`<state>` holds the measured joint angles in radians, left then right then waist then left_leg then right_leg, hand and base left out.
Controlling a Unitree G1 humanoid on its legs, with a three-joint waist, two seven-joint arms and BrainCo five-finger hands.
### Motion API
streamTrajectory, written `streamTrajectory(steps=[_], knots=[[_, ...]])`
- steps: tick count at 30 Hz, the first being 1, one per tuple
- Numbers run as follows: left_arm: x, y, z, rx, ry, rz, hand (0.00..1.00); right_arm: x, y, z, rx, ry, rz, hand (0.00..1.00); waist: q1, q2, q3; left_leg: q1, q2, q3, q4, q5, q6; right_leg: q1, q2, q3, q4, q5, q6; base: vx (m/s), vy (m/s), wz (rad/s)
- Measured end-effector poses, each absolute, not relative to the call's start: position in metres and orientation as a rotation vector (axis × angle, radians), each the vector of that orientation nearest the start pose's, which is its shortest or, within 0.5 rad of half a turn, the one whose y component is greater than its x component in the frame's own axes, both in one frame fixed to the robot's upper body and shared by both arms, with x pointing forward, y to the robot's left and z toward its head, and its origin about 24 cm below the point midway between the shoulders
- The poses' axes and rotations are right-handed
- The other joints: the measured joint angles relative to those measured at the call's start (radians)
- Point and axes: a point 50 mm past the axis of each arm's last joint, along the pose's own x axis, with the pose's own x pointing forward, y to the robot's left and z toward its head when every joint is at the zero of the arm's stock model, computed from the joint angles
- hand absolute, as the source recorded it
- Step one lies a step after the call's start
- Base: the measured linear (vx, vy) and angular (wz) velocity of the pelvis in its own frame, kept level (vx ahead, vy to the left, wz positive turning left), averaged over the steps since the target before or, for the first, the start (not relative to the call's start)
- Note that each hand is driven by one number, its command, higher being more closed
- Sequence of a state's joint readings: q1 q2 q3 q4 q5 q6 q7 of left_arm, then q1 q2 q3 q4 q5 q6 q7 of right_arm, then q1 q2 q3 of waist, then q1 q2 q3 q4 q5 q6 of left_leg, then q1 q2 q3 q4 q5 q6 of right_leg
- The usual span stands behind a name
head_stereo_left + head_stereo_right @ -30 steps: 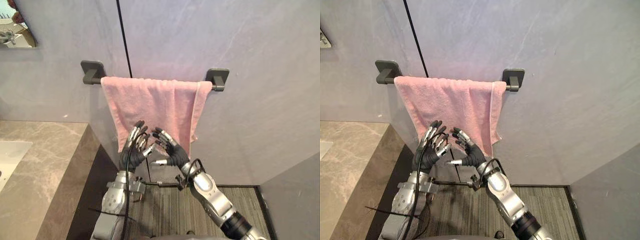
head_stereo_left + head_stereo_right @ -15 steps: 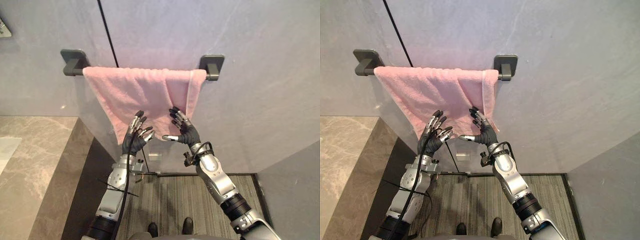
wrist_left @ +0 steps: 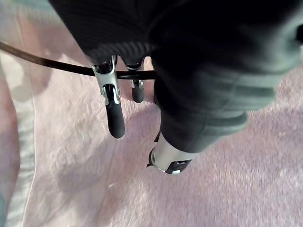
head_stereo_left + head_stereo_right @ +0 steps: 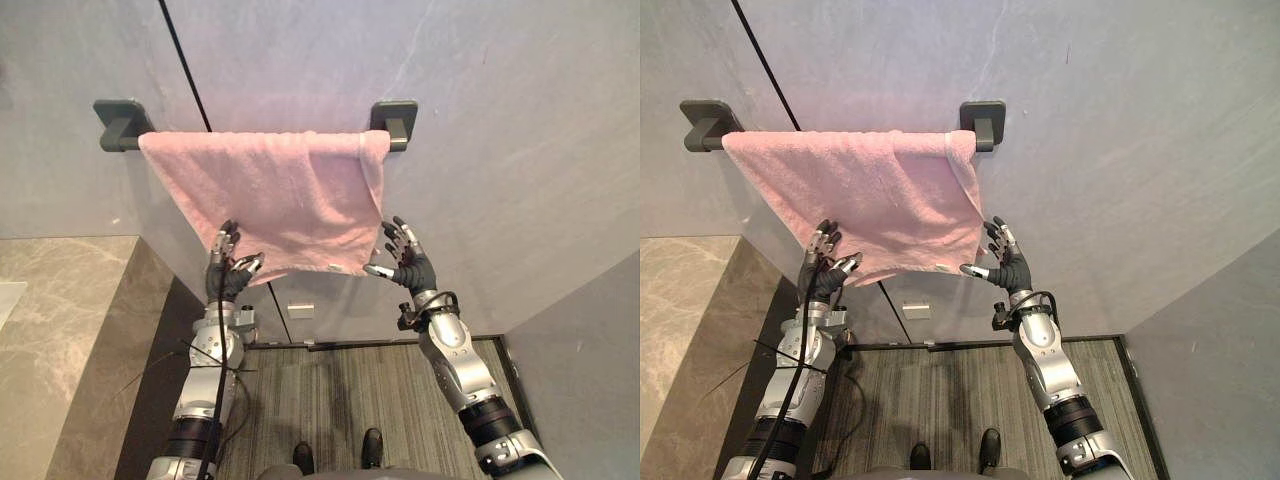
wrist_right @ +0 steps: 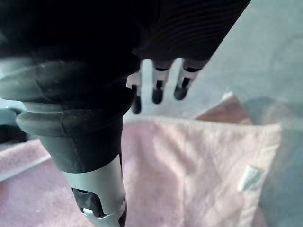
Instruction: Organize washtable
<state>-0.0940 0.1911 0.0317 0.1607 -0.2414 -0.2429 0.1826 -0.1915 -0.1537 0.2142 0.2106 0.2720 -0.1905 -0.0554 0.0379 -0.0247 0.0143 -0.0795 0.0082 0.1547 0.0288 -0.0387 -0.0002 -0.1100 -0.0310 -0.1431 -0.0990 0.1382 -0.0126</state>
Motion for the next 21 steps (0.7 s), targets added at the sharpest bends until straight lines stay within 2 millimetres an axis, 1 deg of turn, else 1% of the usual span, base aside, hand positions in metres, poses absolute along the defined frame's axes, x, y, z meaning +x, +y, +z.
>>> streamTrajectory(steps=[3,7,10,12,13,15,16,21], knots=[[0.266,0.216,0.058,-0.066,-0.183,0.291,0.0,0.281,-0.127,0.05,0.113,-0.103,0.155,0.0,0.0,-0.004,-0.002,0.015,-0.001,0.0,-0.003,0.0,0.0,0.012,-0.001,0.003,-0.002,0.0,0.001,-0.01,0.033,-0.01],[0.256,0.225,0.048,-0.045,-0.148,0.323,0.0,0.271,-0.128,0.037,0.123,-0.058,0.162,0.0,0.001,-0.013,-0.009,0.021,-0.001,0.0,-0.004,0.0,0.0,0.018,-0.001,0.004,-0.004,0.001,0.002,0.0,0.0,0.0],[0.244,0.228,0.036,-0.048,-0.102,0.346,0.0,0.262,-0.131,0.026,0.125,-0.017,0.158,0.0,0.002,-0.016,-0.011,0.025,-0.002,0.0,-0.003,0.0,0.0,0.023,-0.002,0.004,-0.004,0.003,0.004,-0.01,0.022,0.01],[0.233,0.228,0.024,-0.058,-0.055,0.346,0.0,0.253,-0.134,0.016,0.126,0.022,0.153,0.0,0.003,-0.016,-0.011,0.037,-0.002,-0.002,-0.003,0.0,0.0,0.034,-0.003,0.003,-0.004,0.003,0.004,0.0,0.016,0.01],[0.23,0.228,0.021,-0.058,-0.041,0.345,0.0,0.251,-0.134,0.014,0.128,0.032,0.15,0.0,0.001,-0.016,-0.01,0.042,-0.004,-0.003,-0.005,0.0,0.0,0.039,-0.003,0.001,-0.005,0.002,0.004,-0.01,0.038,0.02],[0.221,0.229,0.006,-0.055,0.022,0.335,0.0,0.244,-0.138,0.005,0.132,0.064,0.134,0.0,0.001,-0.015,-0.01,0.05,-0.006,-0.006,-0.014,0.0,-0.001,0.044,-0.004,0.0,-0.005,0.002,0.005,-0.02,0.039,0.02],[0.218,0.229,0.002,-0.055,0.041,0.333,0.0,0.242,-0.139,0.003,0.133,0.073,0.133,0.0,0.0,-0.015,-0.01,0.05,-0.006,-0.007,-0.015,0.001,-0.001,0.044,-0.004,-0.001,-0.005,0.002,0.005,-0.03,0.036,0.03],[0.195,0.227,-0.028,-0.069,0.182,0.322,0.0,0.228,-0.148,-0.025,0.128,0.2,0.093,0.0,0.0,-0.015,-0.01,0.062,-0.009,-0.014,-0.028,0.006,-0.004,0.052,-0.007,-0.008,-0.005,0.002,0.007,-0.01,0.032,0.04]])
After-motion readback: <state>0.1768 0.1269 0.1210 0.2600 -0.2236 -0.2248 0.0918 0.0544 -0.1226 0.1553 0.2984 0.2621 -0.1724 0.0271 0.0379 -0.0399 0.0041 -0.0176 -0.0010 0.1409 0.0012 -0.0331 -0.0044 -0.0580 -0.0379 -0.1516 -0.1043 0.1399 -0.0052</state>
